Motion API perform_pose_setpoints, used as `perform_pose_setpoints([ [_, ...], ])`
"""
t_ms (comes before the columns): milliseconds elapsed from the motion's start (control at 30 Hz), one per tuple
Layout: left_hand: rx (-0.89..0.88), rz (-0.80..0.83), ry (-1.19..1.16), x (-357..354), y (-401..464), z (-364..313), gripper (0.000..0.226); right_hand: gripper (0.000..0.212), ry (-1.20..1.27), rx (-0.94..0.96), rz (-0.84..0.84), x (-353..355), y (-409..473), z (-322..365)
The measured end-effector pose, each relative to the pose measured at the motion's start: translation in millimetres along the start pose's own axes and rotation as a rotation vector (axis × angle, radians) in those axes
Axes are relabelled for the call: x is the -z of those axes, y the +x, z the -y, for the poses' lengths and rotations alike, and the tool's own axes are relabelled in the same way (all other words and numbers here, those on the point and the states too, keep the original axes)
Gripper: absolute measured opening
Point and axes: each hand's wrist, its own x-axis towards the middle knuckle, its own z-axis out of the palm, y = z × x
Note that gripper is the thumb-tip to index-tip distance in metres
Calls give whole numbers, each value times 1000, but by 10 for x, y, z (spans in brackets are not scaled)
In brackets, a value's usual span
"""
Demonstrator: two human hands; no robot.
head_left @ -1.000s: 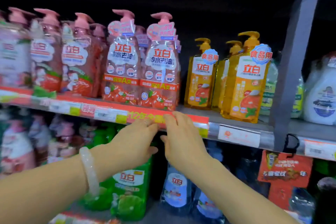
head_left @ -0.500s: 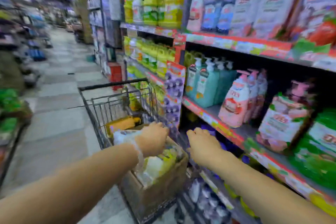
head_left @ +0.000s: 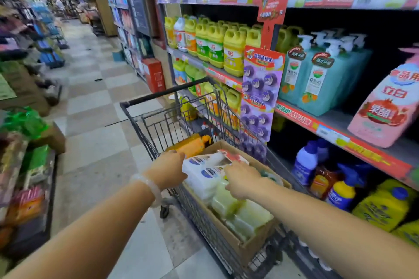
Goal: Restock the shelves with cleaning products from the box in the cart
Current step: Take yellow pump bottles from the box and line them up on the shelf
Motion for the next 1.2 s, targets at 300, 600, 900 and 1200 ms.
perform_pose_setpoints([
  [300,20,100,-22,-126,1215,541,39,42,69,-6,71,-39,1426,29],
  [600,13,359,-96,-642,2756,1289,49,31,418,-257,214,-593,3129,94],
  [900,0,512,-41,-1310,3464,1490,78,77,1063,-686,212,-1125,4326,85],
  [1200,123,392,-11,-1644,3592,1352,76,97,1841,-1018,186,-1365,4598,139],
])
